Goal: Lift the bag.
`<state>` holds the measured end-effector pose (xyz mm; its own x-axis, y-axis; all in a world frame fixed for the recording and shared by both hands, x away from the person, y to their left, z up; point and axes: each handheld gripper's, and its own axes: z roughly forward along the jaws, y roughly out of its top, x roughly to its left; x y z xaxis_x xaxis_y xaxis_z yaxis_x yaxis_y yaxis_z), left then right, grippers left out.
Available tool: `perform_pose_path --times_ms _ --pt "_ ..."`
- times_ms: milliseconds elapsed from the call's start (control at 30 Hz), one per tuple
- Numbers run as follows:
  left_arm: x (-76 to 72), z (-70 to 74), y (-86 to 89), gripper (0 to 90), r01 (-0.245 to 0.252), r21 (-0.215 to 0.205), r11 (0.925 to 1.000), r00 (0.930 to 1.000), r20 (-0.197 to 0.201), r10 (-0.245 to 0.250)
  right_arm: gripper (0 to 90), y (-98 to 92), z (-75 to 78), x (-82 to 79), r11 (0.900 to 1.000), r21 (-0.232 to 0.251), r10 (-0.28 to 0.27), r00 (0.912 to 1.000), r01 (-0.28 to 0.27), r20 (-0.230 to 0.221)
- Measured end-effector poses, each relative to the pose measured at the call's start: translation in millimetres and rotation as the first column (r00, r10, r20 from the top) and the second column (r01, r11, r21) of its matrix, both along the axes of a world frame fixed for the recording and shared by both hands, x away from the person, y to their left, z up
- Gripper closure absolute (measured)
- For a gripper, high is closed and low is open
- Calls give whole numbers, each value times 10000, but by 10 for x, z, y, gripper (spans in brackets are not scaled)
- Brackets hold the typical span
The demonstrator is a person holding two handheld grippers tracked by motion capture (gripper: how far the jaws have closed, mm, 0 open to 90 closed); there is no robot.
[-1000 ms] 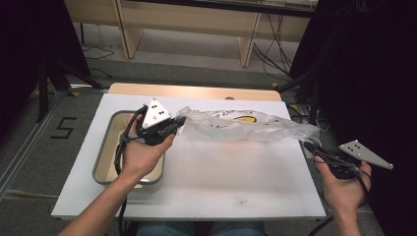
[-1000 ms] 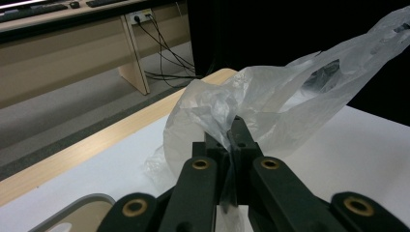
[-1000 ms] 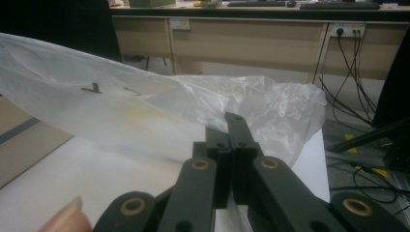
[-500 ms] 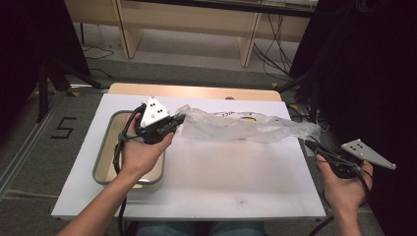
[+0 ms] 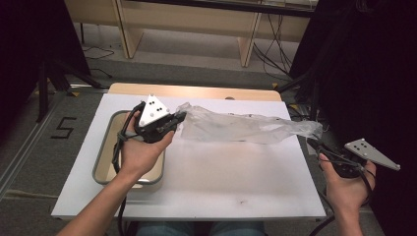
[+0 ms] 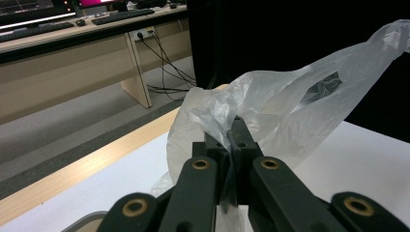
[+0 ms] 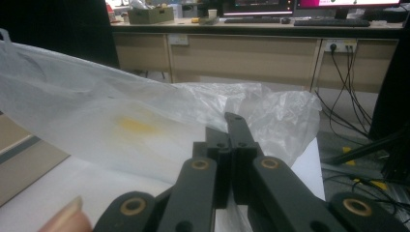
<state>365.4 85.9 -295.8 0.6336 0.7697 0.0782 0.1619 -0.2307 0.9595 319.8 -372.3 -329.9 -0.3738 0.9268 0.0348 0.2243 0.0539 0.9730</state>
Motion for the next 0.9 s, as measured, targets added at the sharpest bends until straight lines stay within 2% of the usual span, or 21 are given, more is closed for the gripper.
perform_pose_path --times_ms 167,267,600,900 --pt "-14 24 1 895 61 -65 10000 9999 124 -60 900 -5 15 -11 10000 28 -30 10000 30 82" --pt "-18 41 -9 895 240 -300 9993 9996 168 -235 900 -8 10 -10 10000 19 -55 10000 55 63" --pt "-75 218 -62 895 510 -723 9961 9948 916 -442 900 -10 21 -19 9999 36 -107 9998 107 160" --pt "-64 361 -83 895 517 -852 9950 9913 1249 -409 900 -30 84 -41 9997 135 -208 9989 203 416"
